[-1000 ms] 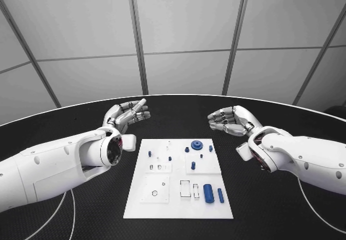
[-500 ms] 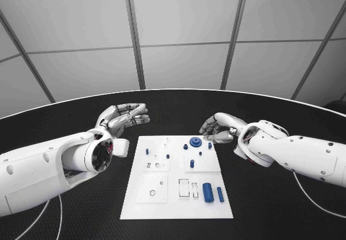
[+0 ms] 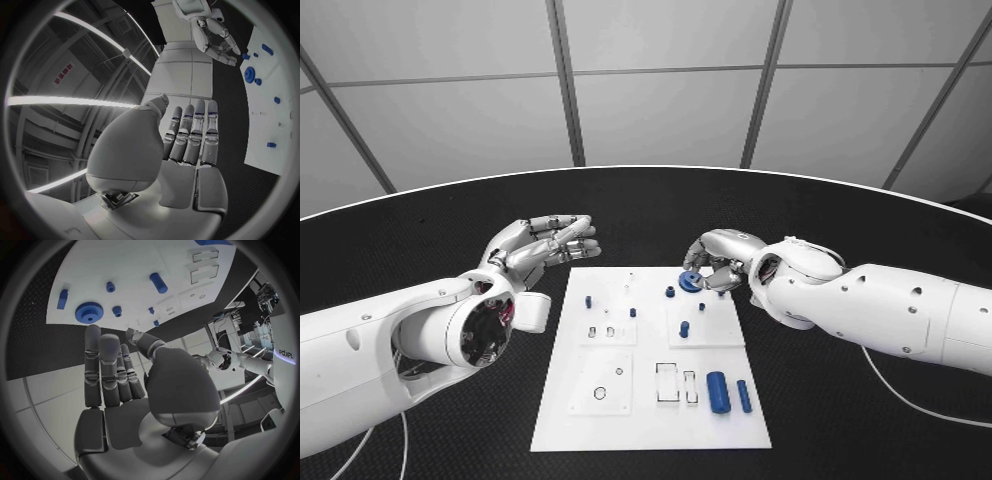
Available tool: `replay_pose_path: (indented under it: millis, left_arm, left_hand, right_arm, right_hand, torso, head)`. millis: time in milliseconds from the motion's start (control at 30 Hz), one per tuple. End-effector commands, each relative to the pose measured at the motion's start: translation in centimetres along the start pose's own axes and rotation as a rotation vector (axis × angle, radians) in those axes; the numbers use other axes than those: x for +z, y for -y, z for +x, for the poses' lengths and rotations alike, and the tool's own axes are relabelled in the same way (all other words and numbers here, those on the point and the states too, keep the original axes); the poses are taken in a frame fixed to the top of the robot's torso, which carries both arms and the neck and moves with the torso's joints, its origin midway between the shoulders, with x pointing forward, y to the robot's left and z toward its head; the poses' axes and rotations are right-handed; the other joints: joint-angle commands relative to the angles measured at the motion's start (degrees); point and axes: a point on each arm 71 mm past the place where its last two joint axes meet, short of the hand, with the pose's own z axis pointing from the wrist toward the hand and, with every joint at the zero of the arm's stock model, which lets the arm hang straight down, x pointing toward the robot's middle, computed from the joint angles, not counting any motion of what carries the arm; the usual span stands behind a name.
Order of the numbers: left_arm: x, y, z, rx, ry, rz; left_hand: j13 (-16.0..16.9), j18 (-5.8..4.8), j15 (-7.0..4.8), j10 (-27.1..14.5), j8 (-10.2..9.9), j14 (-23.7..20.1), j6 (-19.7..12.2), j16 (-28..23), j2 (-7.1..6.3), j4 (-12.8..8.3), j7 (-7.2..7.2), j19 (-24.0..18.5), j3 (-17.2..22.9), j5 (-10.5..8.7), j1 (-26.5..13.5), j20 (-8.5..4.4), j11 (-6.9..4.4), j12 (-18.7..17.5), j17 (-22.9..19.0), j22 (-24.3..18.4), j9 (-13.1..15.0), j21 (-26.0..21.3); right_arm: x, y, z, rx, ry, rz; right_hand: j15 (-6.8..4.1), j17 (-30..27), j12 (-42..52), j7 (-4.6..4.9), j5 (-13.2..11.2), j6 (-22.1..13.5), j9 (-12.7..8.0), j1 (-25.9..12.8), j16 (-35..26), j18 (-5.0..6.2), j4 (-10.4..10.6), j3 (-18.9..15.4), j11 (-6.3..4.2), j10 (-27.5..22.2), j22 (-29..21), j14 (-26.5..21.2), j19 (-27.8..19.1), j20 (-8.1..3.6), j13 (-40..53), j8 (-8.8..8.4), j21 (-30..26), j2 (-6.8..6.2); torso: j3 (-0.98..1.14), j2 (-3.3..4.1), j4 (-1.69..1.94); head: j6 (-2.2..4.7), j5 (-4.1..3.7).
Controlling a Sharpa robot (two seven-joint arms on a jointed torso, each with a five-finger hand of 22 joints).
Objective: Assemble the parts on the task board
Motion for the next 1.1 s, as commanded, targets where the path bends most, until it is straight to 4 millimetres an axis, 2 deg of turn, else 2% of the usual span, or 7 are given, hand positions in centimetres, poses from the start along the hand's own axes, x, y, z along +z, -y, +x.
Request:
replay_pose_path:
  millis: [33,67,133,300,633,733,1100]
  left_arm:
    - [-0.1,0.3,0.1,0.0,-0.005,0.004]
    - [-0.2,0.4,0.2,-0.001,-0.007,0.006]
    - [-0.2,0.6,0.3,0.0,-0.009,0.008]
    - [-0.3,0.9,0.4,0.0,-0.012,0.012]
    - [-0.3,1.1,0.6,-0.001,-0.019,0.014]
    - [-0.3,1.1,0.6,0.0,-0.019,0.015]
    - [-0.3,1.2,0.8,-0.001,-0.023,0.015]
  left_hand:
    - [-0.08,0.77,-0.09,0.35,-0.25,-0.46,0.26,-0.27,-0.57,0.24,1.52,0.33,0.22,-0.24,-0.13,-0.03,0.07,-0.39,0.08,-0.02,-0.1,0.4]
    - [-0.08,0.77,-0.09,0.35,-0.25,-0.46,0.26,-0.27,-0.57,0.24,1.52,0.33,0.22,-0.24,-0.13,-0.03,0.07,-0.39,0.08,-0.02,-0.1,0.4]
    - [-0.08,0.77,-0.07,0.35,-0.27,-0.52,0.25,-0.31,-0.59,0.29,1.53,0.39,0.23,-0.24,-0.17,-0.05,0.08,-0.45,0.08,-0.02,-0.11,0.43]
    - [-0.08,0.77,-0.04,0.34,-0.31,-0.61,0.24,-0.38,-0.64,0.36,1.55,0.45,0.24,-0.24,-0.22,-0.06,0.11,-0.53,0.09,-0.02,-0.13,0.46]
    - [-0.08,0.76,-0.01,0.34,-0.34,-0.69,0.22,-0.44,-0.68,0.43,1.57,0.49,0.24,-0.23,-0.28,-0.08,0.13,-0.61,0.1,-0.02,-0.15,0.48]
    - [-0.08,0.75,0.01,0.33,-0.36,-0.75,0.21,-0.49,-0.7,0.49,1.59,0.51,0.23,-0.23,-0.34,-0.09,0.14,-0.67,0.11,-0.03,-0.16,0.5]
    - [-0.08,0.73,0.05,0.35,-0.41,-0.88,0.21,-0.59,-0.71,0.71,1.63,0.57,0.22,-0.24,-0.54,-0.1,0.18,-0.81,0.14,-0.05,-0.19,0.52]
  right_arm:
    - [0.3,-0.5,-0.3,-0.018,-0.001,-0.007]
    - [0.5,-0.7,-0.4,-0.026,-0.004,-0.01]
    - [0.6,-0.9,-0.5,-0.031,-0.009,-0.012]
    - [1.1,-1.4,-0.5,-0.065,-0.031,-0.018]
    - [2.0,-2.1,-0.2,-0.095,-0.076,-0.009]
    - [2.2,-2.1,-0.1,-0.118,-0.085,-0.001]
    - [2.9,-2.5,0.2,-0.15,-0.102,0.005]
  right_hand:
    - [0.01,4.46,-0.2,-0.18,-0.26,-0.48,0.19,-0.6,4.72,0.69,0.23,0.58,-0.03,-0.76,0.44,1.69,0.79,-0.01,0.14,-0.11,0.55,-0.42]
    - [0.04,9.21,-0.13,-0.2,-0.36,-0.77,0.47,-0.76,9.73,0.14,0.62,1.1,0.04,-1.26,4.08,2.1,2.75,0.1,0.28,-0.11,3.19,-0.74]
    - [0.07,13.04,-0.11,-0.26,-0.4,-1.08,0.71,-0.86,13.7,-0.49,0.96,1.5,0.08,-1.66,8.03,2.49,4.7,0.21,0.4,-0.11,5.99,-0.98]
    - [0.11,19.03,-0.17,-0.32,-0.62,-2.03,1.2,-1.38,19.93,-1.59,1.86,1.97,0.09,-2.78,15.07,2.87,7.92,0.65,0.52,-0.22,10.94,-1.74]
    - [0.17,21.38,-0.38,-0.41,-0.88,-2.76,1.52,-1.55,22.48,-2.09,2.41,2.18,0.2,-4.2,18.35,2.95,9.23,0.87,0.45,-0.32,13.17,-2.13]
    - [0.21,21.44,-0.39,-0.37,-0.9,-2.79,1.6,-1.57,22.65,-2.1,2.52,2.21,0.25,-4.45,18.5,2.9,9.26,0.91,0.45,-0.29,13.27,-2.15]
    - [0.19,22.44,0.02,-0.48,-0.96,-2.74,1.85,-1.83,23.67,-2.29,3.0,2.24,0.15,-4.08,19.85,2.93,9.75,0.98,0.64,-0.1,14.15,-2.08]
  torso:
    - [-0.13,1.3,0.14]
    - [-0.14,1.6,0.16]
    - [-0.15,1.81,0.17]
    - [-0.24,2.43,0.19]
    - [-0.54,2.92,0.54]
    - [-0.46,3.1,0.4]
    - [-0.4,3.75,0.6]
  head:
    - [0.2,-0.08]
    - [0.3,-0.07]
    - [0.38,-0.08]
    - [0.73,-0.03]
    - [1.09,-0.18]
    - [1.2,0.08]
    - [1.61,0.14]
